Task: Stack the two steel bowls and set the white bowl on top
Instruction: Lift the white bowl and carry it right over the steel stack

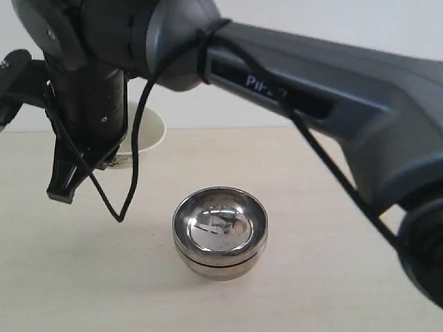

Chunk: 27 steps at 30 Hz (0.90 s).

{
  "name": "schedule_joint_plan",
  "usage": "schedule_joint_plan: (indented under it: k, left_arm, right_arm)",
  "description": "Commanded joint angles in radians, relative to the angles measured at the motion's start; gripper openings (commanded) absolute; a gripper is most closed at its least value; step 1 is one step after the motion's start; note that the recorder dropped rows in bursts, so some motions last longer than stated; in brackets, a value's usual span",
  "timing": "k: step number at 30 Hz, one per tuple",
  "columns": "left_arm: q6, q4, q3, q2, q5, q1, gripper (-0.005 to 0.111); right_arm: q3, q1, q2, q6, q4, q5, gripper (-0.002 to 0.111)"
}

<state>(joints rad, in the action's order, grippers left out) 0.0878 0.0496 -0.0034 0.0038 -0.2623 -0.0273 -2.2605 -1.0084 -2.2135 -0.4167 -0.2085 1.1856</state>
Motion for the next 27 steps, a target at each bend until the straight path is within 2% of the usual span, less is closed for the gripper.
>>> schedule_joint_plan:
  k: [1, 7, 13, 27]
  left_arm:
    - [-0.010, -0.008, 0.003, -0.004, 0.008, -0.003, 0.004]
    - [-0.010, -0.008, 0.003, -0.004, 0.008, -0.003, 0.004]
    - [-0.010, -0.008, 0.003, -0.004, 0.008, -0.003, 0.004]
    - [-0.010, -0.008, 0.003, -0.004, 0.008, -0.003, 0.004]
  right_arm:
    - [-0.008, 0.000, 0.074, 0.014, -0.015, 0.035, 0.000]
    - [0.064, 0.012, 0.175, 0.081, -0.013, 0.035, 0.000]
    - [0.305, 0.014, 0.250, 0.119, -0.086, 0.035, 0.000]
    - [0.602, 0.058, 0.378, 0.157, -0.090, 0.026, 0.000]
